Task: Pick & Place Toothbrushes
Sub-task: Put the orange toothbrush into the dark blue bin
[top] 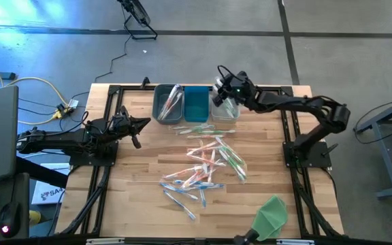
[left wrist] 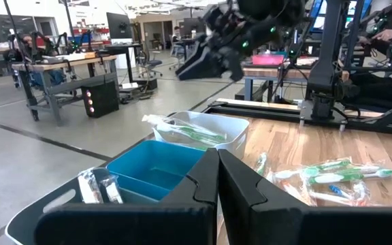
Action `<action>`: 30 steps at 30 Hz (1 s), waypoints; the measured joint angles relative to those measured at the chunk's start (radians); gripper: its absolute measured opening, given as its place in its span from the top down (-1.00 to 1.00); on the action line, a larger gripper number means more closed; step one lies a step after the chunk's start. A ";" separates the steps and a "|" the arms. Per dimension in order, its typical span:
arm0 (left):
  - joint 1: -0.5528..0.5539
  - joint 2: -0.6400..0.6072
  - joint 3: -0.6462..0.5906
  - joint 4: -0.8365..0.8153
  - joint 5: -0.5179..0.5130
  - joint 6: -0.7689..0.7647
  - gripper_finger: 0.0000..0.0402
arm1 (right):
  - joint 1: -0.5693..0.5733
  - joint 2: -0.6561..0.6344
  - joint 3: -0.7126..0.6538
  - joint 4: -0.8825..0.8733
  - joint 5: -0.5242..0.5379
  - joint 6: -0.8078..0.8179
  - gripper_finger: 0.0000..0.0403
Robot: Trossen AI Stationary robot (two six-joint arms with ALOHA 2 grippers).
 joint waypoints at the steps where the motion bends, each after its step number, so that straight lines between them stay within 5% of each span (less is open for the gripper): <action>1: 0.000 0.000 0.000 0.000 0.000 -0.001 0.99 | 0.005 -0.019 0.000 -0.025 0.000 -0.003 0.39; 19: 0.000 0.000 0.000 -0.008 0.001 -0.005 0.99 | 0.042 -0.269 -0.003 -0.579 -0.028 0.065 0.65; 30: 0.000 0.000 0.000 -0.008 0.003 -0.011 0.99 | 0.002 -0.438 -0.287 -0.156 -0.264 0.066 0.97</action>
